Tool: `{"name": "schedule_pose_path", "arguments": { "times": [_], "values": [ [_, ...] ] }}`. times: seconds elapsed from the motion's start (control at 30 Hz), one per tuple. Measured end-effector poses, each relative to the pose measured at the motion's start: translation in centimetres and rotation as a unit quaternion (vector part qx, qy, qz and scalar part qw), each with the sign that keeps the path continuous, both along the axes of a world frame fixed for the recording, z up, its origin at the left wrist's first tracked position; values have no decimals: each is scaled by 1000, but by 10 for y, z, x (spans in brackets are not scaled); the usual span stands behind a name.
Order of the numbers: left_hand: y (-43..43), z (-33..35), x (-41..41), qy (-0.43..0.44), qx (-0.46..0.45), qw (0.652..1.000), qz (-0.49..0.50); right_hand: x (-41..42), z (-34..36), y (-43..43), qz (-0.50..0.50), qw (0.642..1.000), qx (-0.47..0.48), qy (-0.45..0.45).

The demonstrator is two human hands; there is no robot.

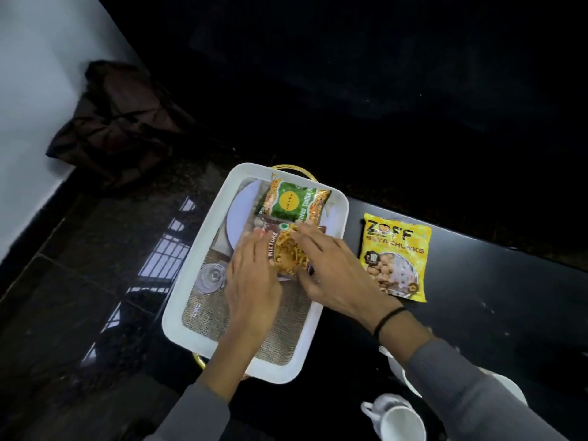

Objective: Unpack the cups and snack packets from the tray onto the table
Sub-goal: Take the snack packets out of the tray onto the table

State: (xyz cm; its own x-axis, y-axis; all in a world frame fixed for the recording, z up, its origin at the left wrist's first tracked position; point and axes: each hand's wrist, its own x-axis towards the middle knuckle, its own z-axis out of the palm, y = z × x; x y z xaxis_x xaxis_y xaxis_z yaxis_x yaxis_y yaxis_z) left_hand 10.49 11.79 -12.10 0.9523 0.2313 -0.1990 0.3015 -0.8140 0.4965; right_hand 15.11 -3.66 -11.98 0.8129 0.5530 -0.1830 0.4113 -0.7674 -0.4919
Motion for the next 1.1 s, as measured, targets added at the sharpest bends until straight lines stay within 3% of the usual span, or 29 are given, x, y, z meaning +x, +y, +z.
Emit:
{"name": "schedule_pose_path", "arguments": {
  "times": [0.07, 0.13, 0.3, 0.37, 0.47, 0.6, 0.7, 0.83, 1.0, 1.1],
  "values": [
    [14, -3, -4, 38, -120, 984, 128, 1, -5, 14, 26, 999, -24, 12],
    [20, -6, -8, 71, -240, 943, 221, -5, -10, 18, 20, 998, -39, 34],
    [19, -14, -11, 75, -485, 807, 329, -21, -13, 19, -19, 996, 31, 80],
    [19, -15, -8, 77, -529, 768, 352, -26, -10, 20, -30, 992, 56, 107],
    [21, -18, -8, 93, -526, 764, 362, -27, -3, 20, -76, 976, 107, 171],
    [24, -13, -11, 79, -531, 774, 337, -27, 8, 14, -184, 930, 215, 233],
    [26, -5, -13, 86, -558, 775, 284, -25, 11, 10, -250, 891, 261, 276],
    [18, 11, -9, 83, -611, 762, 198, -20, 11, -5, -263, 829, 326, 371],
    [-8, 27, 2, 90, -587, 791, 146, -22, 15, -22, -349, 781, 405, 324],
    [-31, 32, 8, 122, -583, 791, 143, -22, 17, -38, -407, 751, 425, 301]
  ]
}}
